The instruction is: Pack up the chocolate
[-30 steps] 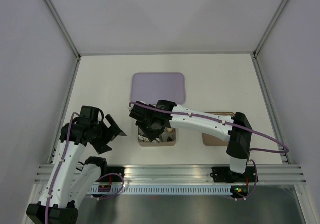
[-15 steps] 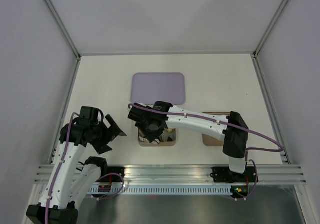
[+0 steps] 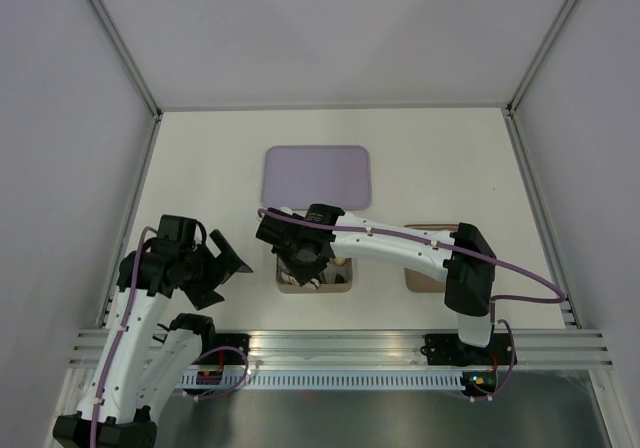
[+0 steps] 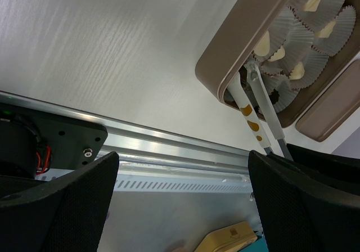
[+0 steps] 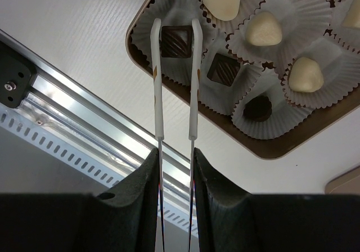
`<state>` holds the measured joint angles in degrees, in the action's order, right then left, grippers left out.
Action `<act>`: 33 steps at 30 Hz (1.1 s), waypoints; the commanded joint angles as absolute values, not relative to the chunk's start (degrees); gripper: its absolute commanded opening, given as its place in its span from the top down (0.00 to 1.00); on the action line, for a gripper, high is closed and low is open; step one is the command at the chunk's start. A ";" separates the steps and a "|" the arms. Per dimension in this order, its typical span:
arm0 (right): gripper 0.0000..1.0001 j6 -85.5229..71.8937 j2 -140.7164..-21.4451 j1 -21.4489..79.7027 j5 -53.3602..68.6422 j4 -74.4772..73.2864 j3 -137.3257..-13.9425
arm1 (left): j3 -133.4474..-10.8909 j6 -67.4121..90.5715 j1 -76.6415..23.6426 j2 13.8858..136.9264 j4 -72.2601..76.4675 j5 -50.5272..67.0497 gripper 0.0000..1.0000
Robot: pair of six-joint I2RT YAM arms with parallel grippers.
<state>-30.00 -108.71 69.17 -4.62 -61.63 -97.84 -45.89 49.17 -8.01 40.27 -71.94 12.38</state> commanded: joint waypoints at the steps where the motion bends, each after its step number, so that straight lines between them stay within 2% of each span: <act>1: 0.90 -32.25 -108.90 69.52 -4.66 -61.52 -97.82 | -46.49 49.04 -8.26 39.55 -74.09 15.29 0.00; 5: 0.87 -32.78 -108.81 69.52 -4.66 -61.00 -97.56 | -46.58 49.22 -8.26 39.29 -74.44 15.29 0.01; 9: 0.77 -32.78 -108.90 69.43 -4.57 -60.82 -97.56 | -46.67 49.57 -8.26 38.94 -74.53 15.21 0.00; 14: 0.75 -32.78 -109.07 69.43 -4.83 -60.91 -97.65 | -46.76 49.92 -8.26 38.41 -74.88 15.03 0.00; 18: 0.67 -32.87 -109.16 69.43 -5.18 -61.17 -97.56 | -46.76 50.45 -8.26 38.23 -74.97 15.03 0.00; 33: 0.61 -33.40 -108.90 69.43 -6.42 -61.61 -98.35 | -47.90 50.36 -8.26 38.58 -75.15 14.59 0.00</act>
